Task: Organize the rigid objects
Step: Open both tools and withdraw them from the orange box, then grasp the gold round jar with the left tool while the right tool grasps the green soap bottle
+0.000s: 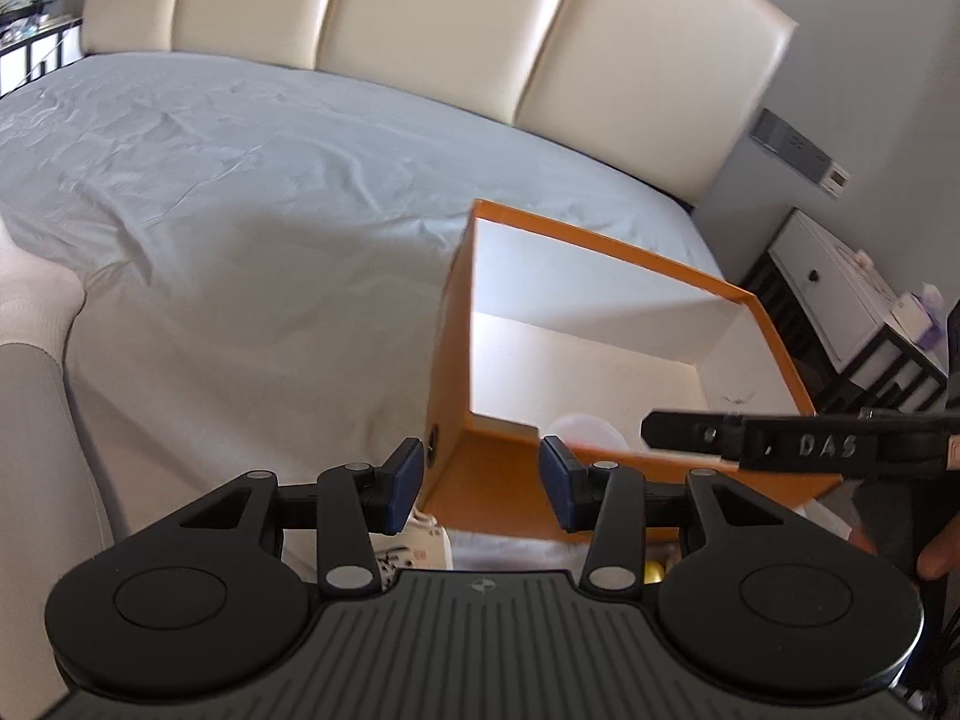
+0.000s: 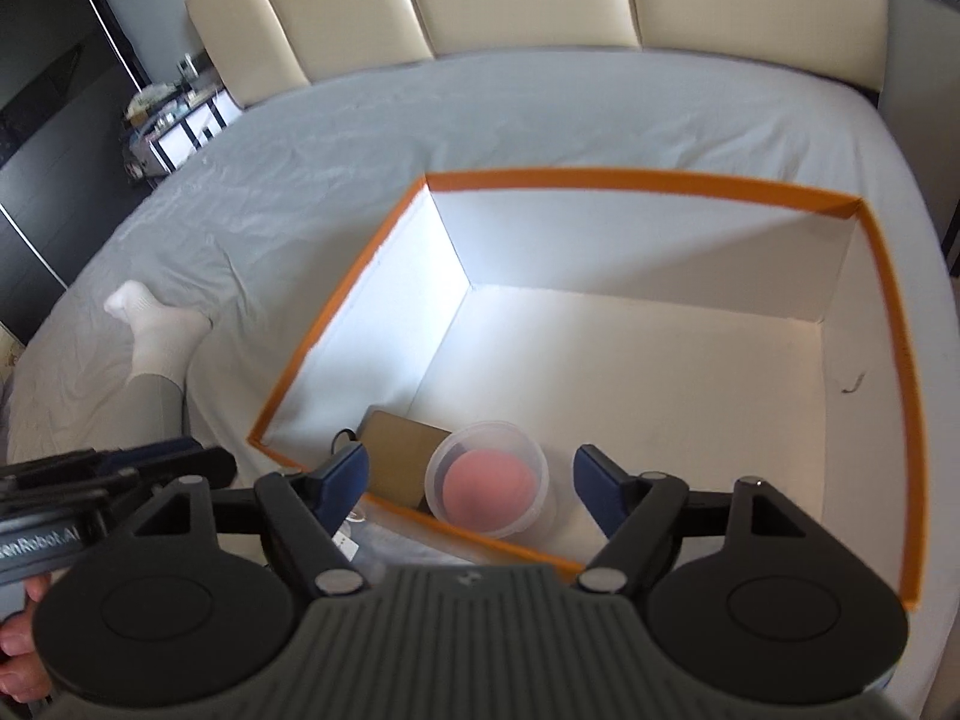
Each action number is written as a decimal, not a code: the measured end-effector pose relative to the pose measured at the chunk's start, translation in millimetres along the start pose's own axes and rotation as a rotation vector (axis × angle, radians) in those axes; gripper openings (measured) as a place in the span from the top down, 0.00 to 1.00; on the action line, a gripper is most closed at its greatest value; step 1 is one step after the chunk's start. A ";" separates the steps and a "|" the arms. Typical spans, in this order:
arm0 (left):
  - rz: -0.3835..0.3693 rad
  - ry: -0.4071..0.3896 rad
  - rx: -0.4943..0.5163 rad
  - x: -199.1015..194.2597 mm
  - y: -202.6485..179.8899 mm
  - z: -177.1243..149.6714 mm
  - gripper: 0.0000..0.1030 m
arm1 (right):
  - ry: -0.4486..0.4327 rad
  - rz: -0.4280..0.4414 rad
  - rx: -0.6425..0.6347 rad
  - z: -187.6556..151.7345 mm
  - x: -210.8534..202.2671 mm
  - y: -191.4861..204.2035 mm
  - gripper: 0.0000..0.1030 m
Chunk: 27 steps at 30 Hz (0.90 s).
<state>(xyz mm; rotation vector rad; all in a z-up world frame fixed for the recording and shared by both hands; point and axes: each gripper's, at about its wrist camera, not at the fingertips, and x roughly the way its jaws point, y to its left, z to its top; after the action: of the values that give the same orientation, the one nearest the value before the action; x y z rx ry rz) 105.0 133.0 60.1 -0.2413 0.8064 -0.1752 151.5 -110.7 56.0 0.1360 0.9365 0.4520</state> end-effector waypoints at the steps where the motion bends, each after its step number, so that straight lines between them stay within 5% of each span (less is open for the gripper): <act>1: -0.008 0.001 0.013 -2.0 -2.1 -5.0 0.50 | -0.022 0.003 -0.002 -4.8 -8.4 0.1 0.27; 4: -0.033 0.024 0.037 -5.1 -10.9 -21.8 0.50 | -0.075 0.007 -0.011 -23.0 -32.5 -1.4 0.28; 9: -0.079 0.080 -0.002 3.1 -22.4 -47.3 0.50 | -0.111 -0.030 -0.034 -62.3 -59.0 -3.1 0.45; 15: -0.124 0.133 -0.021 14.0 -40.2 -68.4 0.54 | -0.010 -0.081 -0.040 -114.4 -54.0 -12.0 0.62; 21: 0.027 0.174 0.061 26.3 -52.4 -81.2 0.52 | 0.058 -0.083 0.027 -137.8 -45.4 -29.9 0.67; 27: 0.067 0.195 0.022 34.0 -40.6 -89.4 0.48 | 0.055 -0.008 -0.020 -136.6 -35.7 -13.7 0.67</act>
<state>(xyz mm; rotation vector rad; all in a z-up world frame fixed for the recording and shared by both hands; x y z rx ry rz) 60.2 72.7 -11.7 -0.1781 1.0047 -0.1457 28.1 -149.4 -2.4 0.1021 0.9857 0.4591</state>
